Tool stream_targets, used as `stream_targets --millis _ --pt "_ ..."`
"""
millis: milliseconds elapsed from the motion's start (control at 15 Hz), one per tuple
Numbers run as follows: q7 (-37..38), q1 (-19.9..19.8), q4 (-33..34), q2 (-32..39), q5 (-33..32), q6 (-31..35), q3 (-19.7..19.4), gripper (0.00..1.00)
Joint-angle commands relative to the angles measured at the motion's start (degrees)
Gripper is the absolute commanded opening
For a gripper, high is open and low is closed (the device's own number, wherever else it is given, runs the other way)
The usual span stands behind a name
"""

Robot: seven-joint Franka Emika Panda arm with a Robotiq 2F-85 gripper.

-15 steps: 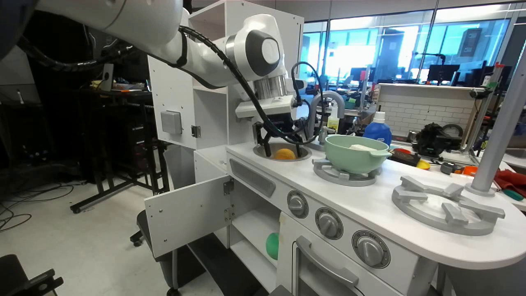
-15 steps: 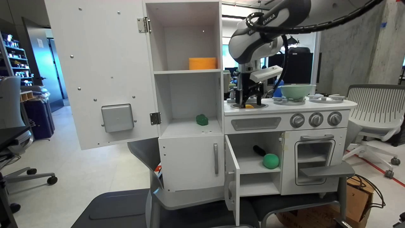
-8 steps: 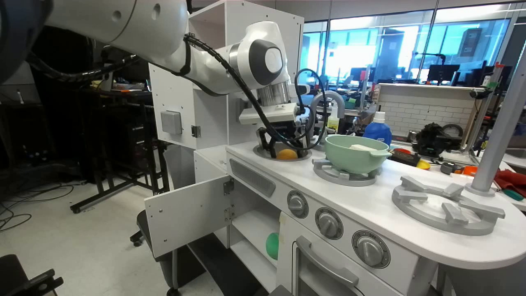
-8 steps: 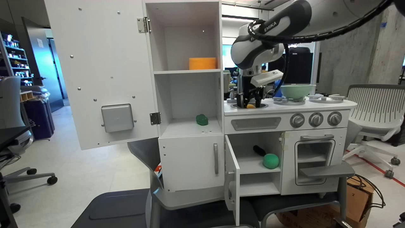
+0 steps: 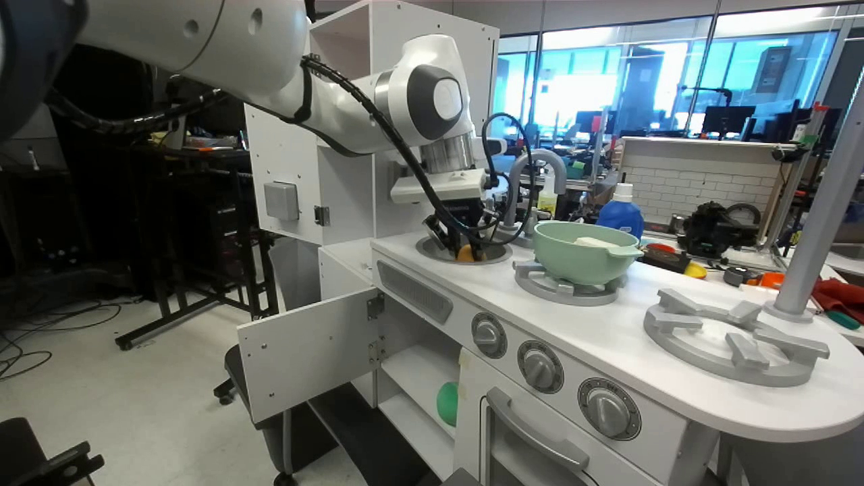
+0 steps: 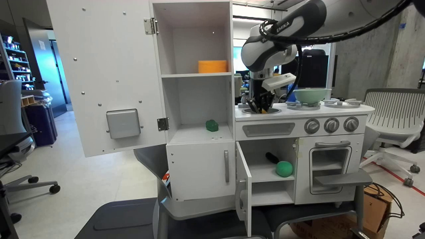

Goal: Open the bottom cabinet and put the green and yellow balls in the cabinet

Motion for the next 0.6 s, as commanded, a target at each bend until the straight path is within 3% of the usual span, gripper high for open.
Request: stream_targets --millis 0,267,533 --pt "-3.3 0.3 1.1 -2.2 1.1 -4.2 1.6 0.02" --pt "-6.7 1.5 0.6 -6.4 0.7 -9.2 2.9 0.04" --pt "-12.6 2.9 -0.7 -11.5 0.2 -20.0 4.0 0.05"
